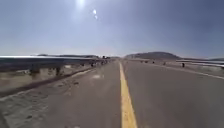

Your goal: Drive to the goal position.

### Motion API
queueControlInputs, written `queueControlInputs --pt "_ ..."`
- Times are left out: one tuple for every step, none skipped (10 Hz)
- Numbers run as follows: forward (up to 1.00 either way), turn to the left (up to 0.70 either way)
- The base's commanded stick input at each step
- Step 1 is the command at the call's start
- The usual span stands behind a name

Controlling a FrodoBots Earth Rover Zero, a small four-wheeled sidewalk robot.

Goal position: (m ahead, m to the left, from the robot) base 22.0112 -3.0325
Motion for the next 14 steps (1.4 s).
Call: queueControlInputs --pt "0.85 0.0" --pt "0.85 -0.34" --pt "0.85 -0.34" --pt "0.85 -0.3" --pt "0.85 -0.19" --pt "0.85 0.0" --pt "0.85 0.0" --pt "0.85 0.0" --pt "0.85 0.0" --pt "0.85 0.0" --pt "0.85 0.0" --pt "0.85 0.0" --pt "0.85 0.0" --pt "0.85 0.0"
